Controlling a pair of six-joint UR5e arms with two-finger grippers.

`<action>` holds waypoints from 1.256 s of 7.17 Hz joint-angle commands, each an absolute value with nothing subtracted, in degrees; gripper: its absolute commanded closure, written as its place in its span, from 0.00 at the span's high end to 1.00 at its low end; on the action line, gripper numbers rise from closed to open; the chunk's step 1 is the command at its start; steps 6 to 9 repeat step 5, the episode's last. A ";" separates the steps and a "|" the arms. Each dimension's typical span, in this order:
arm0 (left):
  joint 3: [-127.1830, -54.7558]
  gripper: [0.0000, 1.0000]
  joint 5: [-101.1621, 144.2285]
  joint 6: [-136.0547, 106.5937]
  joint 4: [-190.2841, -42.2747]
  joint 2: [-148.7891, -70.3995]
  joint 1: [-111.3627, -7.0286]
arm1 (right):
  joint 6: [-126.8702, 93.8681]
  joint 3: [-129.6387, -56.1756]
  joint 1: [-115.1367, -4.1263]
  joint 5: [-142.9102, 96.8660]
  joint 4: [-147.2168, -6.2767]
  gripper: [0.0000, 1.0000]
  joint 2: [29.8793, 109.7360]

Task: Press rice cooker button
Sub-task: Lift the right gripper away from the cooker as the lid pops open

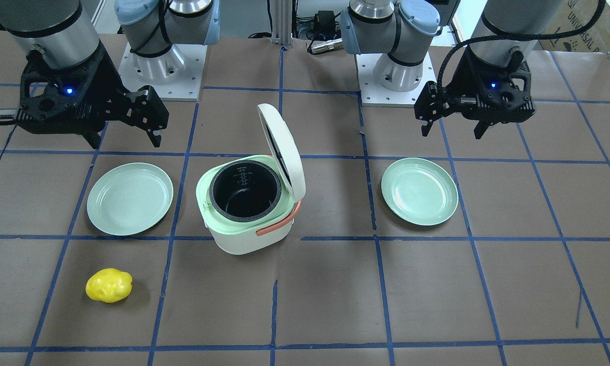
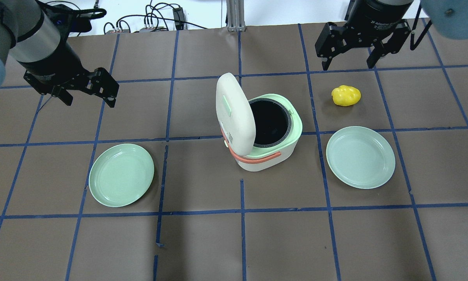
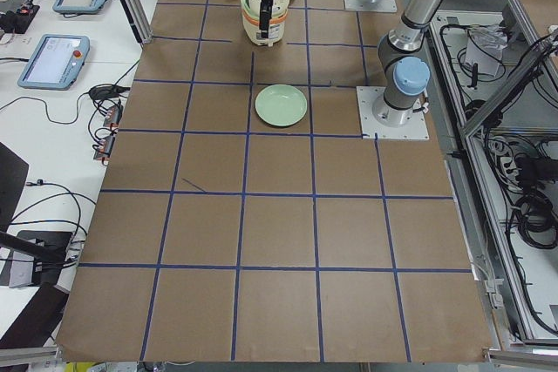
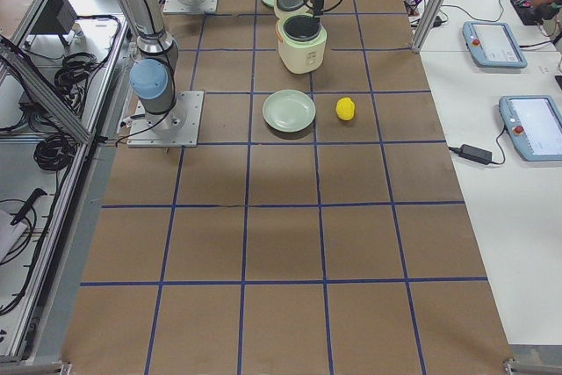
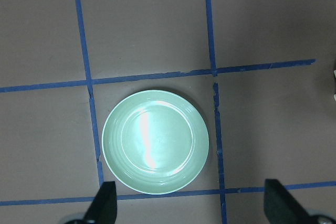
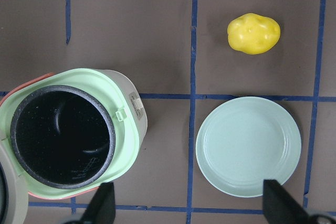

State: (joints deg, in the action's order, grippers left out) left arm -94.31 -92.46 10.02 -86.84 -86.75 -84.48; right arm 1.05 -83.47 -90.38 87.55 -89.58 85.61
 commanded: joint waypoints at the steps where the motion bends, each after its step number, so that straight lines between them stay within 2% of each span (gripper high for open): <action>1: -94.31 1.00 -92.46 10.02 -86.84 -86.75 -84.46 | 0.71 -84.90 -90.61 86.58 -90.09 1.00 85.96; 9: -94.31 1.00 -92.46 10.02 -86.84 -86.75 -84.46 | 0.62 -84.99 -90.70 86.57 -90.09 1.00 86.31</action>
